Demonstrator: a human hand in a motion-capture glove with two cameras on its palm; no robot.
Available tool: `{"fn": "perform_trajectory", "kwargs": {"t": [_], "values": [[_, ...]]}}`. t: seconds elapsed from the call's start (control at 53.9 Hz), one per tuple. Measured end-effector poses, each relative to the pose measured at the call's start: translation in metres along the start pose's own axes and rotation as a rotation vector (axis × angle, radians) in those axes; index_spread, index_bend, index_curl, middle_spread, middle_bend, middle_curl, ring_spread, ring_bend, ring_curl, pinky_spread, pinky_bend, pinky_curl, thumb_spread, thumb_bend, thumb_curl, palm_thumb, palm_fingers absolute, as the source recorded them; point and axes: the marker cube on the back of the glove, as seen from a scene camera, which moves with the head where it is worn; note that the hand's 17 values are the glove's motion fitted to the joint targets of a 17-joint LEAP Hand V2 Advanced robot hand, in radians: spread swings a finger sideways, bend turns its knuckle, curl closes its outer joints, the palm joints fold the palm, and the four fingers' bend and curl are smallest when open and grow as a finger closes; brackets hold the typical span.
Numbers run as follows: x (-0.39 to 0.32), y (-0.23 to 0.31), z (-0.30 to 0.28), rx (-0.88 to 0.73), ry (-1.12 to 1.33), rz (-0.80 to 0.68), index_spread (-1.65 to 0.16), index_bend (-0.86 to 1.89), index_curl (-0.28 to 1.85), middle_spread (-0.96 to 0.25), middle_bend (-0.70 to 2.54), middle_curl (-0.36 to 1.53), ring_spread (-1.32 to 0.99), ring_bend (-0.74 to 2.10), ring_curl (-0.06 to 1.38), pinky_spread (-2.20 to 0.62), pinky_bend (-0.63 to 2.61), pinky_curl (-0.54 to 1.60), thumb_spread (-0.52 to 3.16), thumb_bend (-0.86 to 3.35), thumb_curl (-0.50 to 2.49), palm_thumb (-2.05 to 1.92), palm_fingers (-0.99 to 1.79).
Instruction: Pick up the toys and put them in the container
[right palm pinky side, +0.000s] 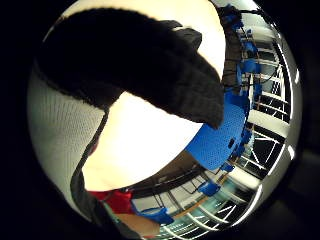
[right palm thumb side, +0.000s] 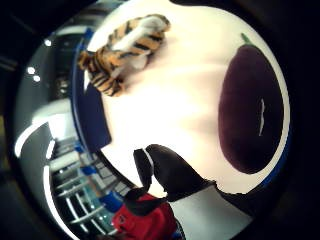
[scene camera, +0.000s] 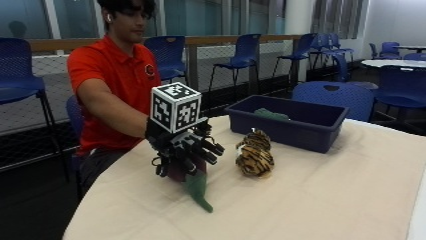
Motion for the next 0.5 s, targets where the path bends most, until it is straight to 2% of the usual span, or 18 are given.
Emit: {"fn": "perform_trajectory", "kwargs": {"t": [0.39,0.501], "values": [[0.011,-0.01,0.033,-0.084,-0.093,0.001,-0.38,0.14,0.24,-0.04,0.1,0.18,0.08,0.18,0.18,0.11,1.32,0.37,1.0,-0.04,0.26,-0.03,-0.19],[0.003,-0.008,0.043,-0.028,-0.006,0.015,-0.38,0.18,0.25,-0.03,0.08,0.17,0.07,0.24,0.2,0.07,1.31,0.37,1.07,-0.01,0.27,0.01,-0.12]]}}
